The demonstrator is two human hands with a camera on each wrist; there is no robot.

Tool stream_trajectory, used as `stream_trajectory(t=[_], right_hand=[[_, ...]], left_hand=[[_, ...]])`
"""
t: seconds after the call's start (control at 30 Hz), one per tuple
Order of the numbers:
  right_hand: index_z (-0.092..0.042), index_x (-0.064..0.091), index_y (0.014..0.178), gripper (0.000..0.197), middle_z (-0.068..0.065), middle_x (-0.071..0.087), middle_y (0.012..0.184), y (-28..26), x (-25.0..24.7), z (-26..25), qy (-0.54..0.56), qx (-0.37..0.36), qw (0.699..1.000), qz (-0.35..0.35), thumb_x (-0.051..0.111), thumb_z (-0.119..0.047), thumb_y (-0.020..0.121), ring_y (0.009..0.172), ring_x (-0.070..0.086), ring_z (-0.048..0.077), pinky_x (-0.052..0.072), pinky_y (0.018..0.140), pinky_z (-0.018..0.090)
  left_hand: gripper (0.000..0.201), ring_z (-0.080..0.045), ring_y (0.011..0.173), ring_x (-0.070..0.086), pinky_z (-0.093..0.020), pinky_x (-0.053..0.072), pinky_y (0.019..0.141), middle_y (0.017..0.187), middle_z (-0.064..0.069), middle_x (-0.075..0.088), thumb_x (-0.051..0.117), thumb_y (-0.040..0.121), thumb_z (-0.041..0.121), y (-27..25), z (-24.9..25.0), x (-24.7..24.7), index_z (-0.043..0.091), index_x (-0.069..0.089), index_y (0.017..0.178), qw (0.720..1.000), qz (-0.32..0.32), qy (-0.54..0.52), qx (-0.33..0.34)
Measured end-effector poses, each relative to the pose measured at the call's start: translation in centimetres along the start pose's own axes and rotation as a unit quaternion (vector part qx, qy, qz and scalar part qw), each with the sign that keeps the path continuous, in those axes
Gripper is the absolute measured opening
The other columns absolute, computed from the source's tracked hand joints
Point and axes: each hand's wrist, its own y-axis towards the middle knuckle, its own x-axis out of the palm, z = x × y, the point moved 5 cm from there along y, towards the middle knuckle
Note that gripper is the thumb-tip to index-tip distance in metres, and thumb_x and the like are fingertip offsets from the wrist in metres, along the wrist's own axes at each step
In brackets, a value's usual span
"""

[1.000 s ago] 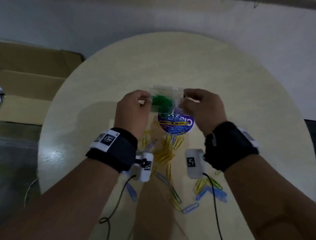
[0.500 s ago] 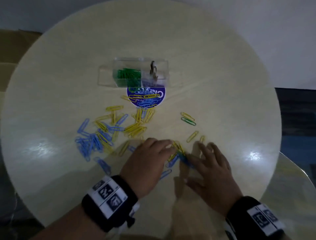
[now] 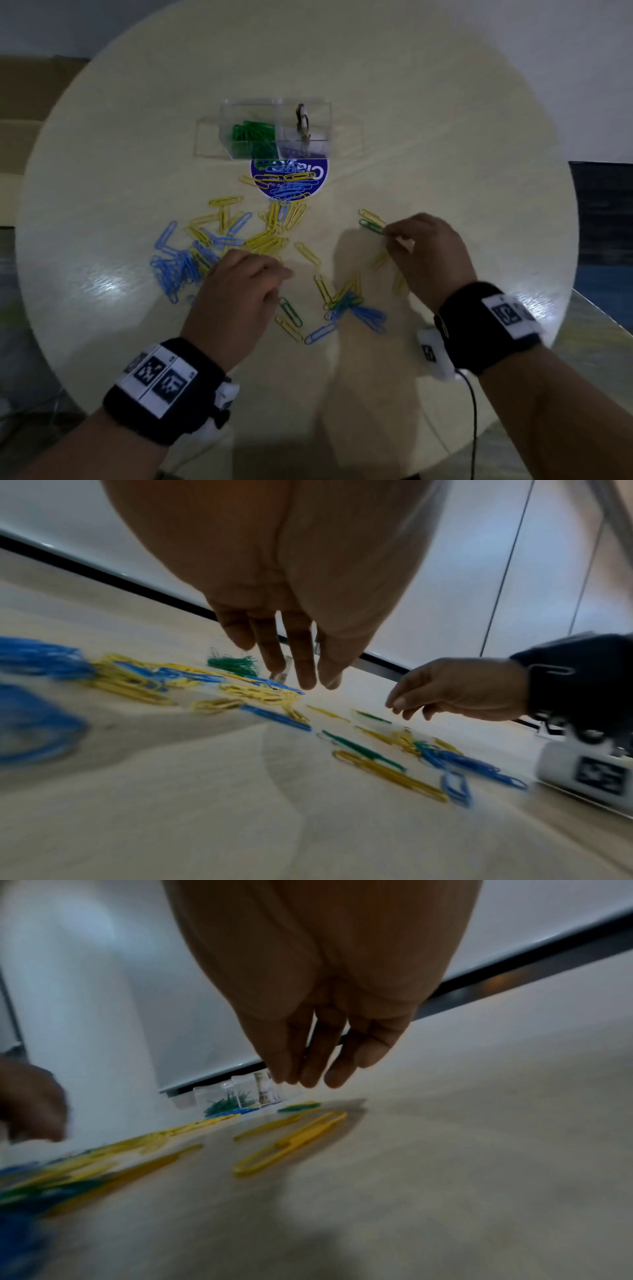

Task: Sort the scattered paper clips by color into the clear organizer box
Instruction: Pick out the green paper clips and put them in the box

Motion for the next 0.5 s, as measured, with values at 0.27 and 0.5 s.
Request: stream_trajectory(t=[0.27, 0.5], right_hand=[[-0.012, 0.067, 0.081, 0.007, 0.011, 0.056, 0.087, 1.2, 2.3, -1.0, -0.052, 0.009, 0.992, -0.115, 0.063, -0.016, 0.079, 0.078, 0.057, 0.035, 0.047, 0.068, 0.035], [-0.017, 0.063, 0.093, 0.014, 0.01, 0.064, 0.096, -0.1, 2.2, -1.0, -0.046, 0.053, 0.984, -0.165, 0.058, -0.016, 0.08, 0.087, 0.059, 0.032, 0.039, 0.07, 0.028]], left_hand=[[0.018, -0.025, 0.092, 0.055, -0.043, 0.047, 0.08, 0.1, 0.005, 0.065, 0.057, 0.09, 0.024, -4.5, 0.4, 1.0, 0.022, 0.069, 0.104, 1.0, -0.011, 0.018, -0.007], [0.017, -0.027, 0.09, 0.052, -0.044, 0.047, 0.075, 0.095, 0.004, 0.061, 0.067, 0.085, 0.024, -2.1, 0.2, 1.2, 0.023, 0.07, 0.102, 0.999, -0.032, 0.027, 0.018]])
